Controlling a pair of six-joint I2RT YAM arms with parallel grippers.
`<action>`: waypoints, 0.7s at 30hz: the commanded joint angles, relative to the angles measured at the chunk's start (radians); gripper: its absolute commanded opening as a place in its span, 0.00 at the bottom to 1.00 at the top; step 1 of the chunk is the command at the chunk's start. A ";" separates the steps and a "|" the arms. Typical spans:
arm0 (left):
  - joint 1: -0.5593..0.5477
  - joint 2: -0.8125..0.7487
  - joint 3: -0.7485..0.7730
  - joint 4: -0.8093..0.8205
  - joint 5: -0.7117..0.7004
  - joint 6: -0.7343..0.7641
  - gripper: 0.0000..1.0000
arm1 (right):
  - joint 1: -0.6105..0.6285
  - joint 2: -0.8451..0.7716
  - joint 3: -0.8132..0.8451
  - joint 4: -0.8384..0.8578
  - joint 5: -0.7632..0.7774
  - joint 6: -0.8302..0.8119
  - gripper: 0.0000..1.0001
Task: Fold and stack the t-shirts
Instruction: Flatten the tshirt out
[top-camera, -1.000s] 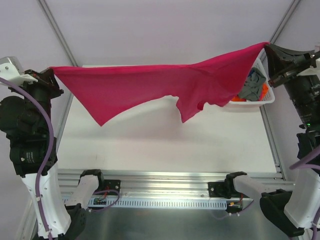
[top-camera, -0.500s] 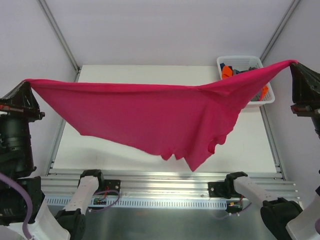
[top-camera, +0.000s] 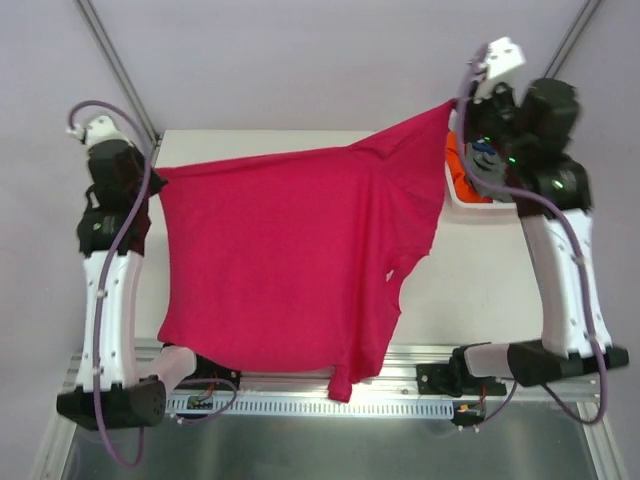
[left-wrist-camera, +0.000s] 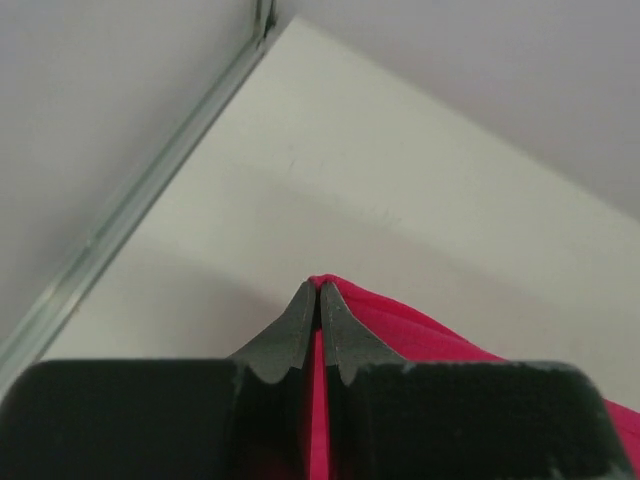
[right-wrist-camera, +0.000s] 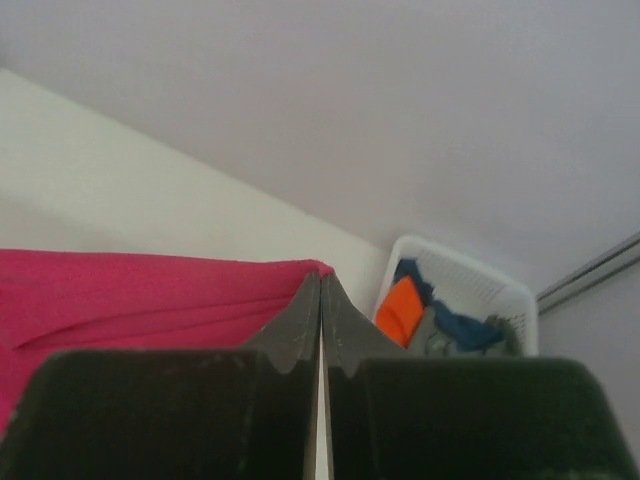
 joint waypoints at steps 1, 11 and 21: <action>-0.002 0.081 -0.158 0.189 -0.095 -0.071 0.00 | -0.009 0.140 -0.116 0.108 0.059 -0.033 0.01; 0.003 0.608 -0.300 0.726 -0.205 -0.121 0.00 | 0.002 0.798 0.128 0.240 0.039 -0.001 0.01; 0.023 0.946 0.001 0.799 -0.120 -0.026 0.00 | 0.011 1.061 0.350 0.377 0.122 -0.033 0.01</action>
